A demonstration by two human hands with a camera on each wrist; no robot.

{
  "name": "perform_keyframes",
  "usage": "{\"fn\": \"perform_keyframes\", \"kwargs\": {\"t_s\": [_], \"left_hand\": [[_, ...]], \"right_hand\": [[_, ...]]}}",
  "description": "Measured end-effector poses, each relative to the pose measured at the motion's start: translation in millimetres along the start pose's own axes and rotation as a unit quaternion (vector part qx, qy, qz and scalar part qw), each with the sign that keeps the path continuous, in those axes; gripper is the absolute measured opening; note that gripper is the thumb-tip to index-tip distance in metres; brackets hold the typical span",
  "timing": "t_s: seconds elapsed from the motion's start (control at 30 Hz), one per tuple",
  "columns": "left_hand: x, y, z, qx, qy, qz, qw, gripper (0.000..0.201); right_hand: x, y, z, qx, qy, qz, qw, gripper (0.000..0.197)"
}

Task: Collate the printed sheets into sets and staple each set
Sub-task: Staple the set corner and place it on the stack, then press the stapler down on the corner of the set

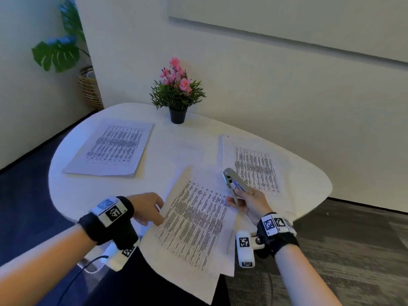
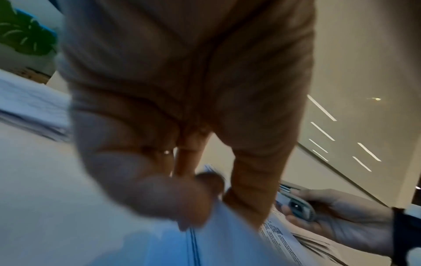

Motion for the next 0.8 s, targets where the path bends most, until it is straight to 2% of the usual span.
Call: {"fn": "perform_keyframes", "kwargs": {"t_s": [0.07,0.1,0.17,0.27,0.33,0.43,0.5,0.53,0.6,0.63,0.7,0.73,0.8], "left_hand": [[3,5,9,-0.005,-0.028,0.014,1.000,0.034],[3,3,10,-0.002,-0.015,0.007,1.000,0.044],[0,-3,5,0.003,0.036,-0.019,0.999,0.069],[-6,-10,-11,0.029,0.057,-0.084,0.994,0.074],[-3,-16,-15,0.037,0.026,-0.078,0.996,0.072],[5,-14,-9,0.024,-0.061,0.010,0.998,0.047],[0,-11,-4,0.015,-0.076,0.030,0.997,0.039],[-5,-10,-4,0.009,-0.076,0.023,0.997,0.041],[-22,-14,-8,0.005,-0.120,-0.048,0.992,0.063],[-31,-19,-12,0.012,-0.149,-0.106,0.983,0.075],[-40,-28,-23,0.043,-0.176,-0.177,0.967,0.081],[-37,-33,-29,0.062,-0.193,-0.178,0.963,0.081],[-24,-40,-39,0.095,-0.246,-0.136,0.955,0.086]], "right_hand": [[9,-3,-7,0.020,0.077,0.015,0.997,0.018],[14,-4,-11,0.027,0.114,0.020,0.993,0.015],[21,-6,-17,0.037,0.168,0.021,0.985,0.004],[27,-11,-16,0.013,0.277,0.008,0.961,0.012],[35,-13,-7,-0.025,0.414,0.023,0.909,0.015],[53,-9,0,-0.028,0.555,0.077,0.828,0.012],[66,-8,-4,-0.016,0.586,0.103,0.803,0.023],[71,-9,-7,-0.014,0.587,0.107,0.802,0.026],[84,-8,-10,-0.019,0.603,0.111,0.790,0.030],[91,-7,-10,-0.025,0.620,0.118,0.775,0.031],[104,-8,-12,-0.040,0.657,0.127,0.742,0.035],[108,-10,-13,-0.045,0.675,0.128,0.726,0.037],[115,-13,-17,-0.041,0.698,0.122,0.704,0.039]]}}
Point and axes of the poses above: each hand's wrist, its own y-axis away from the middle knuckle, its own x-axis out of the palm, z = x × y, the point moved 8 cm from there along -y, towards the middle knuckle, and after that the axes turned 7 degrees about -x, right-handed, at the moved point
